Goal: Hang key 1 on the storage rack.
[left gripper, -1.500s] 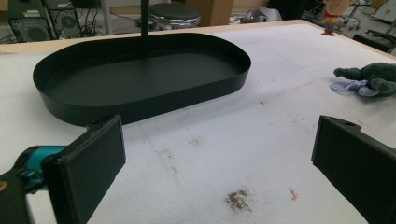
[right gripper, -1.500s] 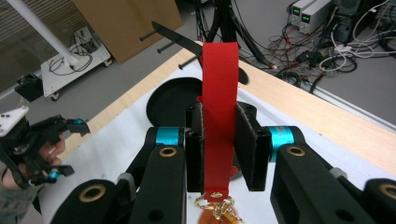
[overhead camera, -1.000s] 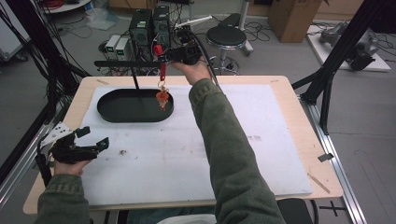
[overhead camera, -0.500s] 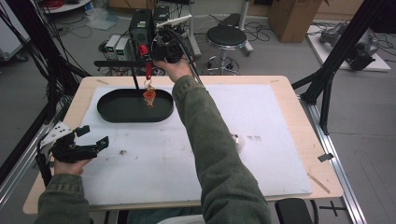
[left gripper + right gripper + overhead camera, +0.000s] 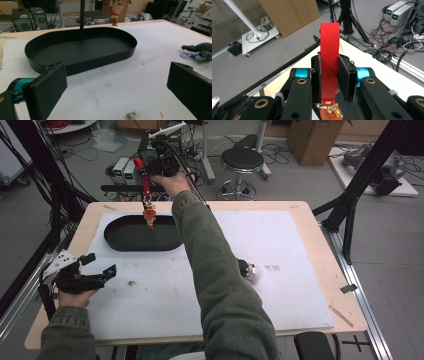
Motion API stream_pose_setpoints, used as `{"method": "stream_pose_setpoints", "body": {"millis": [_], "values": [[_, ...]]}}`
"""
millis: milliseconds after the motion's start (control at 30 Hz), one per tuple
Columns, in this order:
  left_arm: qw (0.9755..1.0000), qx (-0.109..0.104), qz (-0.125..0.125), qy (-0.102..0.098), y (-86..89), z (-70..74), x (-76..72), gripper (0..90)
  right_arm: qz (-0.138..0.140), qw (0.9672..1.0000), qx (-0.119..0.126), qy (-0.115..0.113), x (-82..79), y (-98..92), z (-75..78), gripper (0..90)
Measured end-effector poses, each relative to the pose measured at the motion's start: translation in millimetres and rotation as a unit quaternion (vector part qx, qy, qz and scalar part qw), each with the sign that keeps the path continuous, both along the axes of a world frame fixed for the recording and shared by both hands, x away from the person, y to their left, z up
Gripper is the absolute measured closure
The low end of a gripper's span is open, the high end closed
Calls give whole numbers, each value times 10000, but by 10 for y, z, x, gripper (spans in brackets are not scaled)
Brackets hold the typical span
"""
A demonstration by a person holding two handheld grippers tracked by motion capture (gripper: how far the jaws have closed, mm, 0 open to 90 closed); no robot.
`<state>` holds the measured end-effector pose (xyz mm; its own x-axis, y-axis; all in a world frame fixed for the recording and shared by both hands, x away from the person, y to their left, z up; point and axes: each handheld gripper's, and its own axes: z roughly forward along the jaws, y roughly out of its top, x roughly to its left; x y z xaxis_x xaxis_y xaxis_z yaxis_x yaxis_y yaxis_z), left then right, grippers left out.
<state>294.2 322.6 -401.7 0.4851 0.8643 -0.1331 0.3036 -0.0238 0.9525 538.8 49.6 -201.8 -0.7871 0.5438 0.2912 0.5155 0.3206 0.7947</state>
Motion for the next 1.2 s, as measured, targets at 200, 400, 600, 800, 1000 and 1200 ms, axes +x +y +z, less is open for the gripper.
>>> {"method": "stream_pose_setpoints", "body": {"millis": [200,400,600,800,1000,1200], "values": [[10000,17,-22,25,-6,-1,-6,32,-191,9998,-27,15,145,44,-72,745],[9999,-88,-101,-32,-68,8,5,32,-207,9993,-275,-112,211,147,-173,745],[9999,-109,-99,-24,-59,4,18,32,-322,9993,137,-117,265,169,-204,745],[9999,-107,-74,-42,-54,3,25,33,-617,9978,38,-219,303,195,-170,744],[9999,-108,-95,-16,-54,1,36,32,-1163,9932,35,-94,391,187,-270,391],[9999,-60,-123,10,-70,-4,45,32,-776,9970,5,-82,343,85,-288,133]]}}
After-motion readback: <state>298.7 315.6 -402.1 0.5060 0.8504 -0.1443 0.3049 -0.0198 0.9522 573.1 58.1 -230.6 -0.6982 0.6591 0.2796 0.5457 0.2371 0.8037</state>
